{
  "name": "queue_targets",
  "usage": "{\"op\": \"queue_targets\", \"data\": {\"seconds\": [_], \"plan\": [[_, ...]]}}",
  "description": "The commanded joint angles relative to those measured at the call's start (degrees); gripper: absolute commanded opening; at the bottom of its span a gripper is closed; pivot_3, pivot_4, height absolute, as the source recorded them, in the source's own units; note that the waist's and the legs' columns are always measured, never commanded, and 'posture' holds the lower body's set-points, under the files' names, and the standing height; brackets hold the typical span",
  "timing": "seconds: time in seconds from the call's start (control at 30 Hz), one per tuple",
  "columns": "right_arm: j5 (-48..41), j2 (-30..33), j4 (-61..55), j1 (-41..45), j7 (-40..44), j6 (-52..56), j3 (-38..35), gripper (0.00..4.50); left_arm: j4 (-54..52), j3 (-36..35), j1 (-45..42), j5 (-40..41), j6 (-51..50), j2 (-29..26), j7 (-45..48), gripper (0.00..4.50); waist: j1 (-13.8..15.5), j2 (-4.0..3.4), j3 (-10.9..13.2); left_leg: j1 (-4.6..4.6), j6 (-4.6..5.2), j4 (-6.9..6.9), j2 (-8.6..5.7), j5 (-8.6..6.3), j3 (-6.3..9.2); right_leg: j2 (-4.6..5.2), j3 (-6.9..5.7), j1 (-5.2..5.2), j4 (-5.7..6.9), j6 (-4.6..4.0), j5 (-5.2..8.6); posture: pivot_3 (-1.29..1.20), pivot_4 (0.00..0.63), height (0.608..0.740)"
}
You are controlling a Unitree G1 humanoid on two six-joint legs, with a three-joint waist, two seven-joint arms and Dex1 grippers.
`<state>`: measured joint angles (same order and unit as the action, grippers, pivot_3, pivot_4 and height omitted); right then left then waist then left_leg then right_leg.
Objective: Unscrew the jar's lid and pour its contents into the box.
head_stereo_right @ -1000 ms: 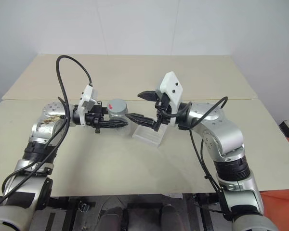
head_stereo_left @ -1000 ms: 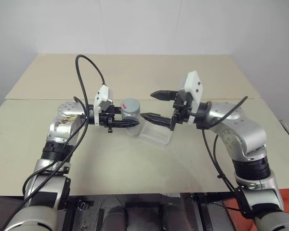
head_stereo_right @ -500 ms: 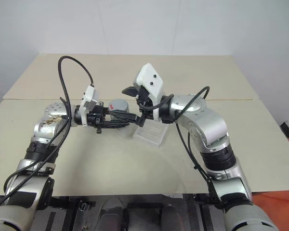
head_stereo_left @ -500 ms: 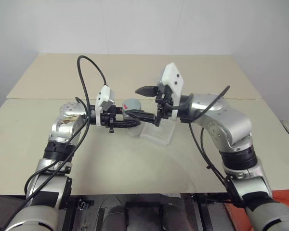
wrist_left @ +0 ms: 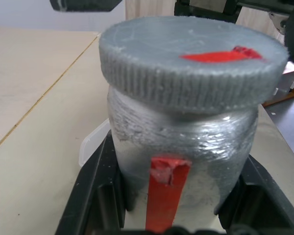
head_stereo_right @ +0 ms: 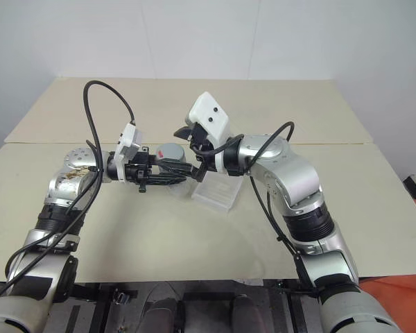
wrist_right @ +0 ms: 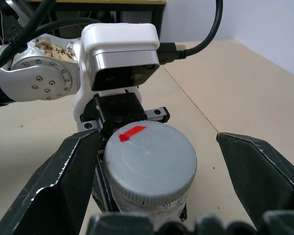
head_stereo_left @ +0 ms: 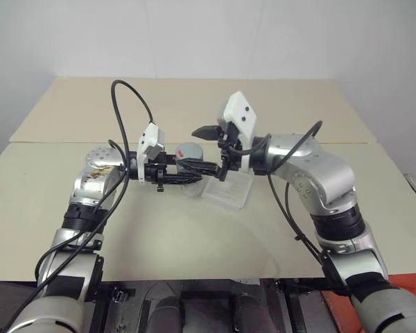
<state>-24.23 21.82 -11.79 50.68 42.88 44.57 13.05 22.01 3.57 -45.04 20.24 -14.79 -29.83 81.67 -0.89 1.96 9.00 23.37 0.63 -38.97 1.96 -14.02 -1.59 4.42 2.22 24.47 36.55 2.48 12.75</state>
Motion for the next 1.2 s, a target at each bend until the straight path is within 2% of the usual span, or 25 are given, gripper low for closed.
{"op": "queue_targets", "data": {"seconds": [0.03,0.13,0.23,0.33,0.37,0.63,1.0,1.2], "plan": [[-0.01,0.18,-1.10,1.45,0.42,0.61,-0.28,4.43,-1.58,-0.29,-1.11,0.09,1.28,-0.55,0.11,1.93,0.00,0.00,0.00,0.00,0.00,0.00,0.00,0.00,0.00,0.00,0.00,0.00,0.00,0.00,0.00,0.00,0.150,0.740],[0.15,0.11,-1.12,1.50,0.70,1.03,-0.33,4.43,-1.61,-0.29,-1.10,0.12,1.21,-0.55,0.13,1.93,0.00,0.00,0.00,0.00,0.00,0.00,0.00,0.00,0.00,0.00,0.00,0.00,0.00,0.00,0.00,0.00,0.150,0.740],[0.34,-0.04,-0.90,1.49,0.67,1.35,-0.43,3.89,-1.64,-0.28,-1.08,0.12,1.17,-0.59,0.16,1.93,0.00,0.00,0.00,0.00,0.00,0.00,0.00,0.00,0.00,0.00,0.00,0.00,0.00,0.00,0.00,0.00,0.150,0.740],[0.52,-0.21,-0.64,1.56,0.51,1.49,-0.50,2.83,-1.60,-0.27,-1.09,0.10,1.15,-0.67,0.17,1.93,0.00,0.00,0.00,0.00,0.00,0.00,0.00,0.00,0.00,0.00,0.00,0.00,0.00,0.00,0.00,0.00,0.150,0.740],[0.57,-0.26,-0.63,1.56,0.46,1.51,-0.54,2.76,-1.59,-0.27,-1.09,0.10,1.14,-0.70,0.18,1.93,0.00,0.00,0.00,0.00,0.00,0.00,0.00,0.00,0.00,0.00,0.00,0.00,0.00,0.00,0.00,0.00,0.150,0.740],[-0.28,-0.56,-0.79,1.81,0.35,1.73,-1.96,2.76,-1.88,-0.19,-0.60,0.12,0.90,-1.03,0.31,1.93,0.00,0.00,0.00,0.00,0.00,0.00,0.00,0.00,0.00,0.00,0.00,0.00,0.00,0.00,0.00,0.00,0.150,0.740],[-3.86,2.36,0.48,5.38,-0.33,2.93,-10.67,2.76,-1.04,1.32,1.82,-1.41,2.11,-1.18,0.44,1.93,0.09,-0.01,0.00,0.01,0.00,0.01,0.01,0.00,0.00,0.00,-0.02,0.00,-0.01,0.00,0.00,0.00,0.150,0.740],[0.85,8.91,0.25,-3.47,-5.64,2.46,-14.57,2.76,-1.22,0.03,0.79,-0.70,2.46,-0.88,-0.65,1.93,0.44,0.00,0.00,0.03,0.00,0.00,-0.02,0.00,0.00,0.03,-0.03,-0.05,-0.10,0.00,0.00,0.00,0.150,0.740]]}}
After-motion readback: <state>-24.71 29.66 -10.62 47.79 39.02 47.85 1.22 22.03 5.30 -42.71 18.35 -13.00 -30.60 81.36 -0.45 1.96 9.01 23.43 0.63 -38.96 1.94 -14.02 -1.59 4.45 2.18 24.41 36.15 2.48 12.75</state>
